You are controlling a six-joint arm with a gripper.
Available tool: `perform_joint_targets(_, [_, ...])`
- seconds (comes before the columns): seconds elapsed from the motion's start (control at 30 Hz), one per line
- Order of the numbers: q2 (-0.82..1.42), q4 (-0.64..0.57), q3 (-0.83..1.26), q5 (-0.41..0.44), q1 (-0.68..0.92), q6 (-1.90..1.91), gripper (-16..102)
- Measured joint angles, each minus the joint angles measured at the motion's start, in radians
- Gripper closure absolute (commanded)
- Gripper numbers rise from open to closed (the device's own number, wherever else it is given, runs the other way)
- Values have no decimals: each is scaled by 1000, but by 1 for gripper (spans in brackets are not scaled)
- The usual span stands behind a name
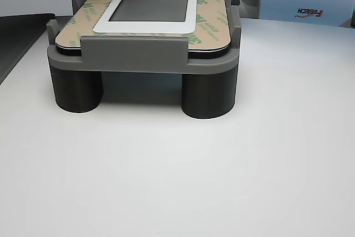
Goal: Peel off protective film from adhesive tape.
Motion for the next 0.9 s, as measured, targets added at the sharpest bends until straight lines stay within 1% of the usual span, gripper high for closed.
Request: perform_joint_targets(0.9, [43, -48, 89, -6, -5, 9, 97])
